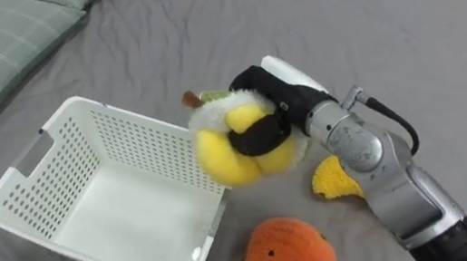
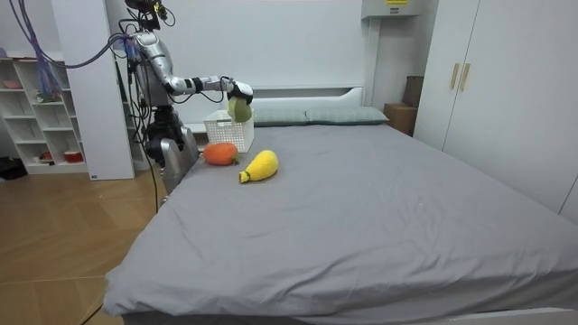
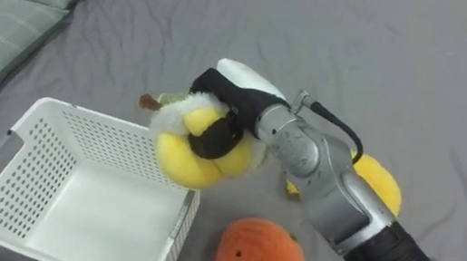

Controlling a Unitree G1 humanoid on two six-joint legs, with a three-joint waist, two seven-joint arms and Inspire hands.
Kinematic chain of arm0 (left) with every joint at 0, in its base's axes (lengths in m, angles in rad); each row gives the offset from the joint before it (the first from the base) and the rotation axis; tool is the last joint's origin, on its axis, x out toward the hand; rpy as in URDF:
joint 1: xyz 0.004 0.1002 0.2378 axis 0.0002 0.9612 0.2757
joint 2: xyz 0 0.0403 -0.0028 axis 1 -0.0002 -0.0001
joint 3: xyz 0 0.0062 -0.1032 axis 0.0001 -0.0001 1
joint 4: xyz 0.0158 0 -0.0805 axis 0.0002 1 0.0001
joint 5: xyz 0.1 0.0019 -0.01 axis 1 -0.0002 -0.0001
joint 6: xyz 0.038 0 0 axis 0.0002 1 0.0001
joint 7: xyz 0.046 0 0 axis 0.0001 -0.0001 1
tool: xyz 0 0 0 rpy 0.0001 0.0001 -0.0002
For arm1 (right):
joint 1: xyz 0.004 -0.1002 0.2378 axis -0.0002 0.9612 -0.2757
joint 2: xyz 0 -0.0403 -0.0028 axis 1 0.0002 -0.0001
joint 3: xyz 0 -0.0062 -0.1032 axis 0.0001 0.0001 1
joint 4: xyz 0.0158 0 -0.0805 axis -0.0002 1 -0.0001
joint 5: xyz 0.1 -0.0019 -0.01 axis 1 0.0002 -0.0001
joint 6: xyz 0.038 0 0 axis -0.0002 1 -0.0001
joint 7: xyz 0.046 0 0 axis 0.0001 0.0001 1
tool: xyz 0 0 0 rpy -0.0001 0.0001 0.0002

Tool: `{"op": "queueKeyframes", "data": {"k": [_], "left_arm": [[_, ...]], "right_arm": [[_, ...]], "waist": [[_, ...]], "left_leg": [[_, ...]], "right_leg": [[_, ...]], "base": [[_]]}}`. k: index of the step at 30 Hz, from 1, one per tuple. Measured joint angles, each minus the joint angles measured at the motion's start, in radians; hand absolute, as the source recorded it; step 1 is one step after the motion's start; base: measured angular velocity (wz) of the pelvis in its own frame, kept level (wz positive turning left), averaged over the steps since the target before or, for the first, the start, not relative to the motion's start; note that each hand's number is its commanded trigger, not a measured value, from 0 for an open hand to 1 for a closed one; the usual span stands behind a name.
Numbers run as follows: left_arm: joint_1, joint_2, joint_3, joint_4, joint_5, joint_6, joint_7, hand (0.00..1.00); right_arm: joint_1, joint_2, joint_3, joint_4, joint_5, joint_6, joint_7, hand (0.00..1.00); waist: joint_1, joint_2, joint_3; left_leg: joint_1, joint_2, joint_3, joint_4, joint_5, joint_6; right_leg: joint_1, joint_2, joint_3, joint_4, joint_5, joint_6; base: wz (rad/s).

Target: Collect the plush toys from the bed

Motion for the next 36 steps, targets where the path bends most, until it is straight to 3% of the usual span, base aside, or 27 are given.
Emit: {"op": "queueKeyframes", "data": {"k": [1,2,4,5,6,7,8,11,13,15,17,20,22,25,26,31,36], "left_arm": [[-0.001,0.006,-0.004,-0.008,0.000,0.000,0.001,0.00],[-0.005,0.007,-0.005,-0.008,0.000,0.001,0.003,0.00],[-0.013,0.009,-0.005,-0.007,0.000,0.001,0.005,0.00],[-0.019,0.010,-0.006,-0.005,0.000,0.001,0.010,0.00],[-0.022,0.010,-0.012,-0.005,-0.001,0.001,0.019,0.00],[-0.023,0.010,-0.013,-0.005,-0.001,0.001,0.025,0.00],[-0.026,0.010,-0.013,-0.005,-0.001,0.001,0.031,0.00],[-0.030,0.010,-0.013,-0.004,0.001,0.000,0.034,0.00],[-0.030,0.010,-0.014,-0.004,0.001,0.001,0.034,0.00],[-0.040,0.007,-0.014,-0.003,0.000,0.000,0.034,0.00],[-0.047,0.005,-0.014,0.001,0.000,0.000,0.034,0.00],[-0.065,0.005,-0.014,0.029,0.000,-0.001,0.034,0.00],[-0.067,0.005,-0.014,0.037,-0.001,-0.003,0.034,0.00],[-0.067,0.004,-0.014,0.039,-0.001,-0.005,0.034,0.00],[-0.066,0.004,-0.014,0.039,-0.001,-0.009,0.034,0.00],[-0.065,0.003,-0.014,0.031,0.000,-0.026,0.034,0.00],[-0.066,0.006,-0.014,0.031,-0.001,-0.042,0.034,0.00]], "right_arm": [[-0.010,0.000,0.012,0.002,-0.004,0.004,0.000,1.00],[-0.014,0.000,0.022,0.002,-0.006,0.010,0.000,0.68],[-0.024,0.005,0.036,0.002,-0.021,0.024,0.000,0.53],[-0.030,0.014,0.039,0.004,-0.037,0.025,0.000,0.25],[-0.040,0.018,0.051,0.004,-0.042,0.025,0.000,0.11],[-0.046,0.021,0.059,0.005,-0.046,0.025,0.000,0.14],[-0.054,0.029,0.072,0.006,-0.054,0.025,0.000,0.53],[-0.064,0.060,0.081,0.006,-0.055,0.024,0.000,0.85],[-0.068,0.081,0.092,0.006,-0.054,0.024,0.001,0.84],[-0.070,0.092,0.124,0.006,-0.054,0.023,0.003,0.75],[-0.070,0.093,0.142,0.006,-0.053,0.023,0.004,0.95],[-0.070,0.091,0.146,0.006,-0.047,0.023,0.004,1.00],[-0.070,0.091,0.148,0.006,-0.047,0.019,0.003,0.94],[-0.070,0.089,0.152,0.005,-0.034,0.000,0.001,0.54],[-0.070,0.090,0.152,0.004,-0.034,-0.007,0.001,0.00],[-0.079,0.093,0.152,-0.015,-0.015,-0.022,0.003,0.00],[-0.095,0.101,0.153,-0.016,-0.014,-0.048,0.003,0.00]], "waist": [[0.007,-0.006,-0.0042],[0.014,-0.009,-0.0057],[0.027,-0.011,-0.0060],[0.035,-0.010,-0.0047],[0.041,-0.010,-0.0040],[0.042,-0.010,-0.0038],[0.044,-0.010,-0.0032],[0.050,-0.013,-0.0002],[0.050,-0.015,0.0032],[0.051,-0.018,0.0069],[0.056,-0.016,0.0103],[0.071,-0.015,0.0125],[0.075,-0.015,0.0125],[0.076,-0.015,0.0123],[0.076,-0.015,0.0123],[0.076,-0.016,0.0114],[0.083,-0.024,0.0055]], "left_leg": [[-0.005,0.000,0.000,0.000,0.001,-0.001],[-0.006,0.000,0.001,0.000,0.001,-0.001],[-0.005,0.000,0.001,0.000,0.001,-0.001],[-0.005,0.001,0.001,0.000,0.001,-0.001],[-0.007,0.002,0.001,0.000,0.001,-0.001],[-0.008,0.002,0.000,0.000,0.001,-0.001],[-0.009,0.002,-0.003,-0.002,0.001,-0.001],[-0.013,0.001,-0.006,-0.007,0.000,-0.001],[-0.015,0.001,-0.007,-0.008,0.000,-0.001],[-0.023,-0.001,-0.014,-0.007,0.001,-0.001],[-0.025,-0.001,-0.018,-0.006,0.001,0.000],[-0.024,-0.001,-0.017,0.000,0.001,0.000],[-0.024,-0.001,-0.017,0.000,0.001,0.000],[-0.029,0.000,-0.017,0.001,0.001,0.000],[-0.031,0.000,-0.016,0.001,0.001,0.000],[-0.032,0.000,-0.016,0.002,0.001,0.000],[-0.036,0.000,-0.016,0.003,0.001,0.000]], "right_leg": [[-0.005,0.002,-0.001,0.001,0.000,-0.001],[-0.006,0.004,-0.001,0.001,0.001,-0.001],[-0.006,0.002,0.000,0.003,0.001,-0.001],[-0.006,-0.001,0.000,0.003,0.001,-0.001],[-0.005,-0.002,0.000,0.004,0.001,-0.001],[-0.005,-0.002,-0.001,0.004,0.001,-0.001],[-0.005,-0.003,-0.004,0.004,0.001,-0.001],[-0.007,-0.003,-0.005,0.003,0.001,-0.001],[-0.007,-0.003,-0.007,0.002,0.001,0.000],[-0.011,-0.004,-0.015,0.001,0.000,0.000],[-0.011,-0.005,-0.025,0.001,0.001,0.000],[-0.013,-0.005,-0.025,0.000,0.001,0.000],[-0.015,-0.005,-0.025,0.000,0.001,0.000],[-0.018,-0.005,-0.024,0.001,0.001,0.000],[-0.018,-0.005,-0.024,0.001,0.001,0.000],[-0.021,-0.004,-0.022,0.001,0.001,0.000],[-0.023,-0.004,-0.023,0.001,0.001,0.000]], "base": [[0.00],[0.00],[0.00],[0.00],[0.00],[0.03],[0.04],[0.03],[0.02],[0.09],[0.08],[0.00],[0.00],[0.00],[0.00],[0.00],[0.00]]}}
